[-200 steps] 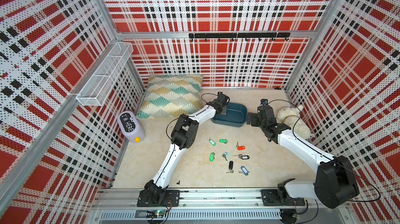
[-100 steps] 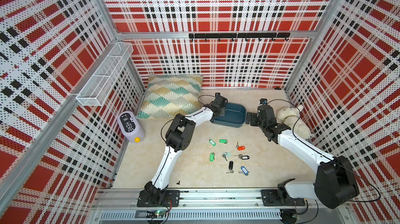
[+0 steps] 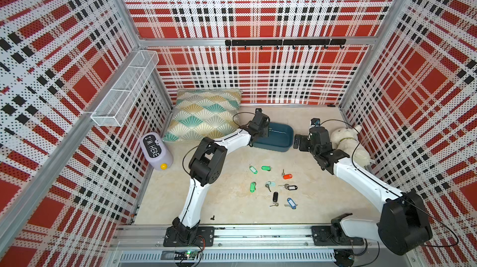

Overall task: Take the keys out of the storage box
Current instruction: Move the storage box to the center of the board, then place the key at the center of the board.

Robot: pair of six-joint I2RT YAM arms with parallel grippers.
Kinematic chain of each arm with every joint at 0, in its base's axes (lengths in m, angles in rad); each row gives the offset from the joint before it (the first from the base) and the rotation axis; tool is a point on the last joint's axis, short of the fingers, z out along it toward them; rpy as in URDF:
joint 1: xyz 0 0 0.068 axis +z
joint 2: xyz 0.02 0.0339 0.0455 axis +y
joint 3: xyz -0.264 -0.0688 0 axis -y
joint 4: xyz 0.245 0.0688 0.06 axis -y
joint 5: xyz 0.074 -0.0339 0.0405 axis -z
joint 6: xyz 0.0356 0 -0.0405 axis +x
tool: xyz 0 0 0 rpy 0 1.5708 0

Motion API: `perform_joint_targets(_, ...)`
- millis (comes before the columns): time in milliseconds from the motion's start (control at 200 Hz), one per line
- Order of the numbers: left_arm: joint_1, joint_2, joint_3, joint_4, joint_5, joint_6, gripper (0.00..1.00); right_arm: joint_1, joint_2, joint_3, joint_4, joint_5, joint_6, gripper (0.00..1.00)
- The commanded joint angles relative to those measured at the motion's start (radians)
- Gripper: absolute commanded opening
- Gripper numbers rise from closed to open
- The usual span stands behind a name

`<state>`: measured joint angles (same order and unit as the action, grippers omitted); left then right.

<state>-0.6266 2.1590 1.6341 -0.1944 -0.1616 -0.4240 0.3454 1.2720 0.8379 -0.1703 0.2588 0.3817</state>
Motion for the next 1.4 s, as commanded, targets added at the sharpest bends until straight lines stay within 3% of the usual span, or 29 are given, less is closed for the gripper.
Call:
perform_joint_targets(0,-0.024,-0.168,-0.080,0.062,-0.005,-0.009,0.00,-0.007,-0.042,-0.016,0.010,-0.011,0.013,1.00)
perform_joint_targets(185,-0.080,-0.436,-0.350,0.066,-0.061,-0.036,0.00,-0.006,-0.113,-0.047,-0.006,-0.026,0.037,1.00)
perform_joint_targets(291,-0.163,-0.600,-0.518,0.038,-0.124,-0.082,0.00,0.003,-0.167,-0.069,-0.017,-0.037,0.055,1.00)
perform_joint_targets(521,-0.504,-0.845,-0.852,-0.013,-0.296,-0.350,0.00,0.086,-0.265,-0.113,-0.064,0.055,0.106,1.00)
perform_joint_targets(641,-0.689,-0.876,-0.968,-0.013,-0.383,-0.527,0.00,0.126,-0.307,-0.134,-0.089,0.103,0.127,1.00)
perform_joint_targets(742,-0.785,-0.848,-1.031,-0.001,-0.432,-0.638,0.00,0.146,-0.344,-0.153,-0.098,0.111,0.139,1.00)
perform_joint_targets(877,-0.805,-0.782,-1.070,0.026,-0.439,-0.707,0.00,0.180,-0.387,-0.176,-0.109,0.107,0.149,1.00)
perform_joint_targets(1398,-0.768,-0.696,-1.101,0.056,-0.386,-0.725,0.00,0.201,-0.445,-0.217,-0.118,0.117,0.154,1.00)
